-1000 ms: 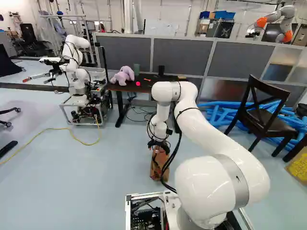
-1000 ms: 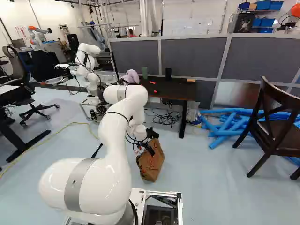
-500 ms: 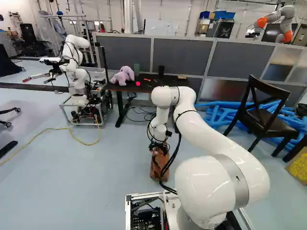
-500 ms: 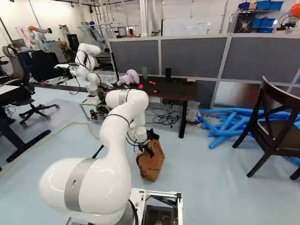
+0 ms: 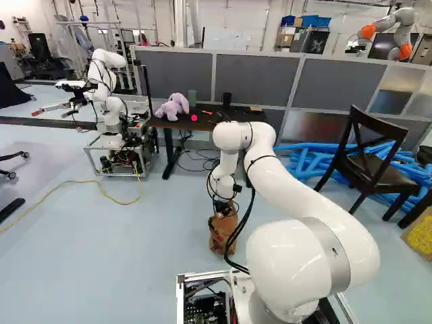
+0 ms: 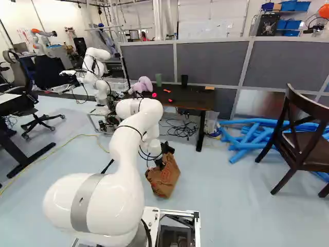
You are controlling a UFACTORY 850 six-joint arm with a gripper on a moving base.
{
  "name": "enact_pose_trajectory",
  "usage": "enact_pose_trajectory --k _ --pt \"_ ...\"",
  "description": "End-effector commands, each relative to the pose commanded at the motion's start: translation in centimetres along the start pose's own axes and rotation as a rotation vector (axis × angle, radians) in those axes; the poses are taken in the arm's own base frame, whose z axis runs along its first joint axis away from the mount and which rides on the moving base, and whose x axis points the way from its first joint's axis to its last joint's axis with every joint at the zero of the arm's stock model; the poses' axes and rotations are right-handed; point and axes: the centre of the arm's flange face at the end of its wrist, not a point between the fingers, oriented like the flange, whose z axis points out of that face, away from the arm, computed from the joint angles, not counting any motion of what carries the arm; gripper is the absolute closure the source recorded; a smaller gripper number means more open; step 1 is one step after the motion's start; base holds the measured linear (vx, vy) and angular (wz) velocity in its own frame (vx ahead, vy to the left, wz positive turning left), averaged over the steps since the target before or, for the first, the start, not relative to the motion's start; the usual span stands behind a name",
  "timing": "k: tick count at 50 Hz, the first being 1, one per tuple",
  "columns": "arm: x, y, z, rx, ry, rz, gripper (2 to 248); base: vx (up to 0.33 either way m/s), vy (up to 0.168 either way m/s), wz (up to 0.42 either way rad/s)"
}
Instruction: Pick up the bag on the ground and place it on the table
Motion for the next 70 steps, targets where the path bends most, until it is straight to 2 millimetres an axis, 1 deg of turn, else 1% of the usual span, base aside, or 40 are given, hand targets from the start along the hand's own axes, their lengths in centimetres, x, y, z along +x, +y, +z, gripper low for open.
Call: enact_pose_trajectory --k 2,3,15,21,42,70 --pt "0.0 0.0 0.0 0.0 0.0 0.0 218 0.0 0.0 0.0" --pt "0.0 0.0 0.0 0.0 0.0 0.0 227 0.0 0.0 0.0" --pt "0.0 0.0 0.0 0.0 0.0 0.0 227 0.0 0.0 0.0" --pt "0.0 0.0 -0.5 0.0 0.001 0.0 227 0.0 0.0 0.0" --pt "0.1 0.0 -3.5 0.001 -0.003 -0.01 227 0.0 0.0 0.0" --pt "-1.0 0.6 -7.9 -0.002 -0.018 -0.052 227 0.0 0.0 0.0"
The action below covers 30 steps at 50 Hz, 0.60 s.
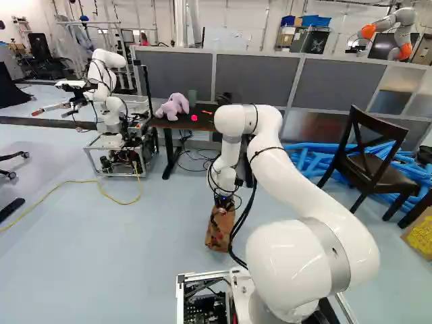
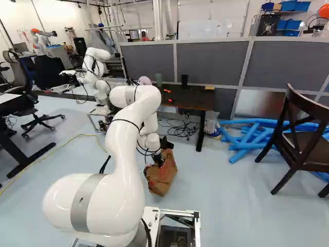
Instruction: Pick up the bag on the ground and place it on the table
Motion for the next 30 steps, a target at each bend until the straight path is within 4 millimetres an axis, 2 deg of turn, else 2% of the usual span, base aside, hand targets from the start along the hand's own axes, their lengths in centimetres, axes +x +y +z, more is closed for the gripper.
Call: enact_pose_trajectory --k 30 --pt "-1.9 0.9 -4.7 -0.018 -0.041 -0.005 227 0.0 0.0 0.0"
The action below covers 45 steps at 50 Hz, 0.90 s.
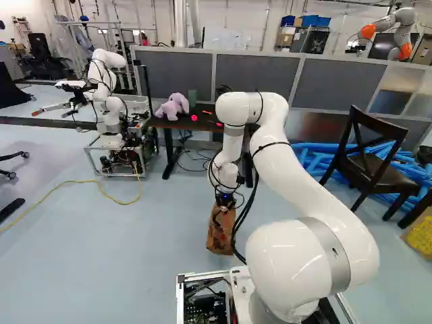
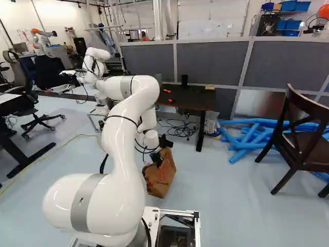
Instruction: Pick up the bag on the ground and place it on the table
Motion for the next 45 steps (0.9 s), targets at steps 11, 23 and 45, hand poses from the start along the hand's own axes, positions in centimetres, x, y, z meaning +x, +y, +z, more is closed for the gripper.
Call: enact_pose_trajectory --k 11,23,45 --pt "-0.9 0.4 -1.7 -0.011 -0.024 0.006 227 0.0 0.0 0.0" --pt "-1.5 0.7 -3.5 -0.011 -0.026 0.018 227 0.0 0.0 0.0" --pt "-2.6 1.3 -6.9 -0.012 -0.028 0.053 227 0.0 0.0 0.0"
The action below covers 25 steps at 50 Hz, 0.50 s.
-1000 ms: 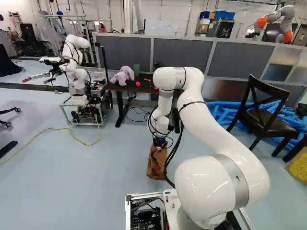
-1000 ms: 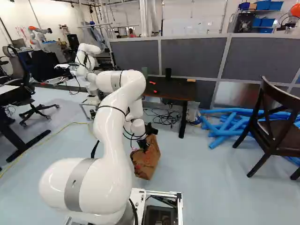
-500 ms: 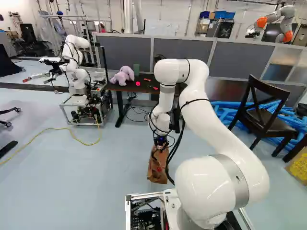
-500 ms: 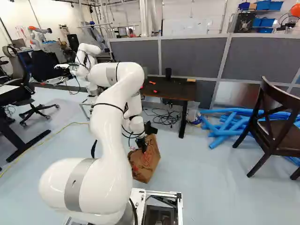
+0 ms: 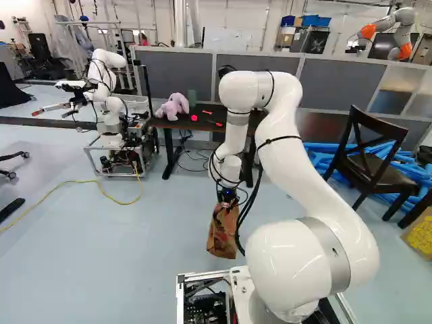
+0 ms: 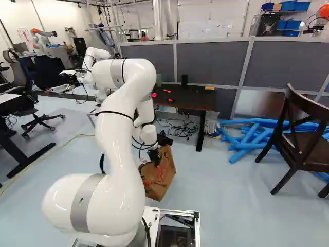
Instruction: Pick up the bag on the ground and place it on the table
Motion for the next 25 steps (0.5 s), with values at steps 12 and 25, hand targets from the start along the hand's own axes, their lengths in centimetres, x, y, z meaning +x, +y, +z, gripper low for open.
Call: enact_pose_trajectory --k 12,25 --pt "-0.8 0.5 -1.8 0.002 0.004 0.007 227 0.0 0.0 0.0" --pt "-1.8 1.0 -3.8 0.007 0.01 0.006 227 0.0 0.0 0.0"
